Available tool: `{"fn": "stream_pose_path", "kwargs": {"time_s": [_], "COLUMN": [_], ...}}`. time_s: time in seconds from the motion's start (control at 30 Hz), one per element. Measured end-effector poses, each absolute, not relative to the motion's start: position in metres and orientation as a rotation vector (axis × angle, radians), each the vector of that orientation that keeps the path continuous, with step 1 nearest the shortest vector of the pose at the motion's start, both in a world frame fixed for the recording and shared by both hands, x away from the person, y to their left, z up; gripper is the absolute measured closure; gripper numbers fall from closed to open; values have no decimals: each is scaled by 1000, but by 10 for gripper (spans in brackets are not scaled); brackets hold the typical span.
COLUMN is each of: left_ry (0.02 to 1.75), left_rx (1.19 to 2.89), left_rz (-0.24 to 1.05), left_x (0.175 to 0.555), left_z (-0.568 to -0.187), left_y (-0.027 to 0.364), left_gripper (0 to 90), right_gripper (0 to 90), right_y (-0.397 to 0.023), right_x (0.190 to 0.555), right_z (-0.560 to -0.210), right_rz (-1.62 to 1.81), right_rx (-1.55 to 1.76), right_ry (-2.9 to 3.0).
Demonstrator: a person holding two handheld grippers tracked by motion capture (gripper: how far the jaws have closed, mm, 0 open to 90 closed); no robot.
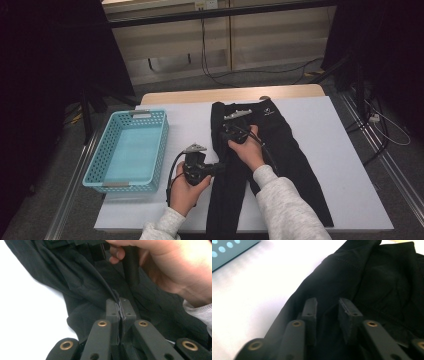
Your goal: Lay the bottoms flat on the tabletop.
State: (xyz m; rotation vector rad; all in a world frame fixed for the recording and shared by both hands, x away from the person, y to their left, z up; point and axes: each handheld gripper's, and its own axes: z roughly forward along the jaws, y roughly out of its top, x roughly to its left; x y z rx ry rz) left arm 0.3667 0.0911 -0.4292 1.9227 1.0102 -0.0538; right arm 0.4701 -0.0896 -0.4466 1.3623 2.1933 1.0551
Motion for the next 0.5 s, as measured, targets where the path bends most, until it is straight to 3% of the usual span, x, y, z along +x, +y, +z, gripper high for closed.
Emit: {"fn": "stream_pose_path", "kwargs": {"time_s": [0.13,0.5], "left_ry": [1011,1009], "left_rx": [1902,1859], "left_rz": [-51,-79], "left_x": [367,370], "left_z": [-428,-419], "left_y": [93,94], "left_gripper": [875,875], "right_gripper": [890,897], "right_y": [-95,-115], "right_x": [470,464], "right_z": [-443,-424], "right_rz": [1089,1099], "right_rx": [1361,1325], "right_ry": [2186,2141]}}
